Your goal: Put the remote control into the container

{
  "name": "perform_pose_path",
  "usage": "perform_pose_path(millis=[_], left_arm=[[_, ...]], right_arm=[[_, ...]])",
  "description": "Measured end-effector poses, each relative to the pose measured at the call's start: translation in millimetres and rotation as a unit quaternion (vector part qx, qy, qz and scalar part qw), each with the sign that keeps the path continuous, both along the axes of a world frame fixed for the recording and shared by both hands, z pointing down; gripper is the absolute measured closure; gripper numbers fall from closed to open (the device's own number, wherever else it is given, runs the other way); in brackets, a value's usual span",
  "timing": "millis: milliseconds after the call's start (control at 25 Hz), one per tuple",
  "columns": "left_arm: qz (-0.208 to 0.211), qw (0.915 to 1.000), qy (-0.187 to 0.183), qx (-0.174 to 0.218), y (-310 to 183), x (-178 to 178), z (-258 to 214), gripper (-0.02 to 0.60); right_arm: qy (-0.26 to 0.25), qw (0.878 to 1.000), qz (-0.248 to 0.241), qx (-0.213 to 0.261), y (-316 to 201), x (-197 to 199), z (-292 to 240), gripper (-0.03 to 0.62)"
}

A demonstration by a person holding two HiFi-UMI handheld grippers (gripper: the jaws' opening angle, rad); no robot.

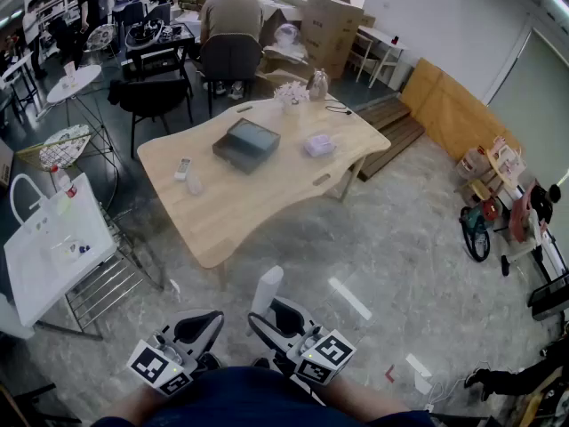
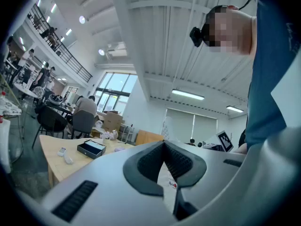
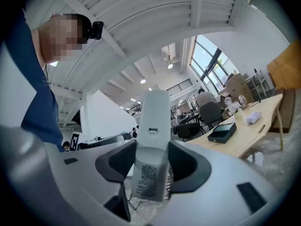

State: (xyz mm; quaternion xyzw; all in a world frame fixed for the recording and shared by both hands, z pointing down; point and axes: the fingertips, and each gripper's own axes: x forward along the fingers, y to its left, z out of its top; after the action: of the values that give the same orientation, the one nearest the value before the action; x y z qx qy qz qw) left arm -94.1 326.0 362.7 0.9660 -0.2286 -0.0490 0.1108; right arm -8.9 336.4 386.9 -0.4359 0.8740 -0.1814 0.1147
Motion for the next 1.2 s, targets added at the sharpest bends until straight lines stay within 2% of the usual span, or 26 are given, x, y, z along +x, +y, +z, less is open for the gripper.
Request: perform_pose_path(millis=[600, 1200], left_arm=[[0.002, 0.9999, -0.006, -0.016, 5, 23, 11, 0.581], [-0.042, 0.9989, -0.006, -0.018, 1, 49, 25, 0.577]], right_arm=[[0.005, 1.0, -0.006, -0.002, -2, 19, 5, 0.368], [0.008, 0.999, -0.032, -0.006, -9, 54, 19, 0.368]])
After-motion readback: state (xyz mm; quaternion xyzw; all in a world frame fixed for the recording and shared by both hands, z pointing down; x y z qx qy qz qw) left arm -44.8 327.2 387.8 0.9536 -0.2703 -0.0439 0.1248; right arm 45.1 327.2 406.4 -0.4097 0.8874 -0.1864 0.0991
